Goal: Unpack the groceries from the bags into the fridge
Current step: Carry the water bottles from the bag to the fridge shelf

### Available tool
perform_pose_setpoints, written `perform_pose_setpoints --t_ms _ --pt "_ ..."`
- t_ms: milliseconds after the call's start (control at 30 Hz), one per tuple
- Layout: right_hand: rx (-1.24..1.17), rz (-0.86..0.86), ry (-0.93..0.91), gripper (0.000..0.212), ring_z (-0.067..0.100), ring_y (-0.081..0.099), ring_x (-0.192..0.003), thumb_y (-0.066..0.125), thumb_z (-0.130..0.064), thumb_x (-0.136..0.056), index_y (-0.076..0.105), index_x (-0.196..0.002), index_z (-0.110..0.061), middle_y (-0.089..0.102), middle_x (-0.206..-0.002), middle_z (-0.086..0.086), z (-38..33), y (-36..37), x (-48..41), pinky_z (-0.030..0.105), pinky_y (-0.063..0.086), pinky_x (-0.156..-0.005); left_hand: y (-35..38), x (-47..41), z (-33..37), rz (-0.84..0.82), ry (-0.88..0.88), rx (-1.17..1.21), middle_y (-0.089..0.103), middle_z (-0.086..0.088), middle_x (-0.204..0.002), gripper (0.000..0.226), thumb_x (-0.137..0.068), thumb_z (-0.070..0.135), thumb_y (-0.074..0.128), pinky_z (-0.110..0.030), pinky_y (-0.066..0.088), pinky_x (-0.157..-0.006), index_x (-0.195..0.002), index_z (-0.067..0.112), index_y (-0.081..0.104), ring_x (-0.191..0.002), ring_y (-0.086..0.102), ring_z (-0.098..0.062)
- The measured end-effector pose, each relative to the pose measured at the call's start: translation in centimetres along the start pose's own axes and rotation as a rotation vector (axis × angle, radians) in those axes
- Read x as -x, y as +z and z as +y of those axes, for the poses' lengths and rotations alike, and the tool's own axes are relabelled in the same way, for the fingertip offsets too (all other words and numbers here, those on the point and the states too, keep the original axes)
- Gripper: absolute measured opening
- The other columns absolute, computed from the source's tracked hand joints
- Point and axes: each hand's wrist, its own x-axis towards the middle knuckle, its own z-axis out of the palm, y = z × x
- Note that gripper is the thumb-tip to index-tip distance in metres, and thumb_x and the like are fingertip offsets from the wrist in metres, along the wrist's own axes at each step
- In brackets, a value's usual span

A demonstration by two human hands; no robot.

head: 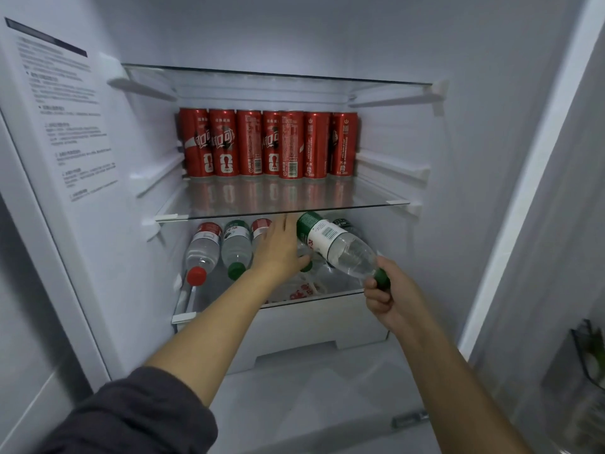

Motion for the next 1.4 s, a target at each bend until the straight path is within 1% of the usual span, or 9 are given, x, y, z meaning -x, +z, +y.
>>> perform_pose_setpoints --t_ms 67,200,567,733,933,1133,1233,1333,1400 --pt "-0.057 0.036 0.012 0.017 0.003 0.026 -0.030 0.048 -0.025 -0.101 0.052 -0.088 -0.014 0.042 -0.052 0.002 0.0 0.1 -0.6 0.013 0.018 -0.028 0.8 0.3 -0.9 -0.116 -0.022 -0.048 0.019 -0.008 -0.160 0.101 -0.081 0.052 0.070 -0.053 0.024 -0.117 -0.154 0.016 0.010 -0.146 0.022 -0.030" --pt "-0.168 0.077 0.046 0.017 0.004 0.027 -0.030 0.049 -0.025 -0.100 0.051 -0.090 -0.012 0.043 -0.054 0.002 0.1 0.0 -2.2 0.014 0.020 -0.026 2.2 1.1 -3.0 -0.231 0.044 -0.222 0.013 -0.004 -0.163 0.090 -0.086 0.068 0.051 -0.054 0.008 -0.120 -0.155 0.024 0.013 -0.151 0.008 -0.026" --pt "-0.188 0.101 0.043 0.023 0.009 0.037 -0.032 0.042 -0.029 -0.103 0.046 -0.092 -0.009 0.047 -0.058 0.005 0.1 3.3 -8.4 0.017 0.028 -0.030 2.8 0.9 -3.6 -0.151 0.063 -0.237 0.027 0.000 -0.159 0.079 -0.089 0.065 0.048 -0.053 0.015 -0.118 -0.153 0.026 0.022 -0.149 0.015 -0.022" --pt "-0.082 0.128 0.087 0.034 0.012 0.044 -0.046 0.040 -0.034 -0.104 0.051 -0.096 -0.002 0.050 -0.065 0.007 -0.6 4.2 -10.8 0.019 0.037 -0.033 3.0 0.3 -2.5 -0.107 -0.001 -0.266 0.043 -0.004 -0.149 0.073 -0.090 0.067 0.044 -0.052 0.024 -0.112 -0.146 0.021 0.031 -0.141 0.030 -0.023" --pt "-0.031 0.141 0.063 0.040 0.013 0.049 -0.058 0.044 -0.034 -0.103 0.052 -0.120 0.002 0.053 -0.075 0.010 -1.1 4.5 -12.6 0.020 0.045 -0.039 3.8 -0.3 -2.2 -0.109 -0.009 -0.254 0.040 -0.004 -0.149 0.075 -0.088 0.067 0.048 -0.057 0.022 -0.112 -0.143 0.018 0.034 -0.141 0.030 -0.024" --pt "0.006 0.109 0.060 0.042 0.014 0.049 -0.058 0.043 -0.034 -0.104 0.049 -0.126 0.002 0.052 -0.074 0.010 -1.3 4.7 -13.9 0.020 0.046 -0.039 4.4 -1.3 -0.5 -0.087 0.034 -0.269 0.036 -0.007 -0.150 0.085 -0.084 0.074 0.046 -0.048 0.032 -0.107 -0.145 0.016 0.032 -0.138 0.033 -0.025" --pt "0.215 0.143 0.021 0.036 0.016 0.054 -0.055 0.040 -0.039 -0.104 0.053 -0.112 -0.006 0.058 -0.072 0.011 -1.4 3.9 -13.6 0.022 0.047 -0.040 4.8 -2.3 0.5 -0.161 0.043 -0.309 0.023 -0.010 -0.159 0.089 -0.084 0.076 0.042 -0.056 0.019 -0.116 -0.149 0.017 0.026 -0.147 0.016 -0.029" --pt "0.631 0.327 -0.250 0.027 0.020 0.055 -0.055 0.039 -0.035 -0.103 0.053 -0.091 -0.015 0.060 -0.073 0.010 -0.7 1.8 -13.1 0.024 0.045 -0.047 5.2 -3.0 0.5 -0.212 0.050 -0.286 0.016 -0.008 -0.162 0.091 -0.085 0.077 0.041 -0.058 0.013 -0.118 -0.152 0.019 0.022 -0.150 0.005 -0.031" --pt "0.740 0.449 -0.419 0.029 0.024 0.054 -0.063 0.043 -0.028 -0.100 0.055 -0.077 -0.015 0.060 -0.072 0.010 0.1 0.4 -12.4 0.032 0.044 -0.058 5.5 -3.3 0.2 -0.216 0.065 -0.260 0.015 -0.007 -0.162 0.091 -0.084 0.077 0.042 -0.056 0.012 -0.119 -0.152 0.021 0.022 -0.150 0.004 -0.031"
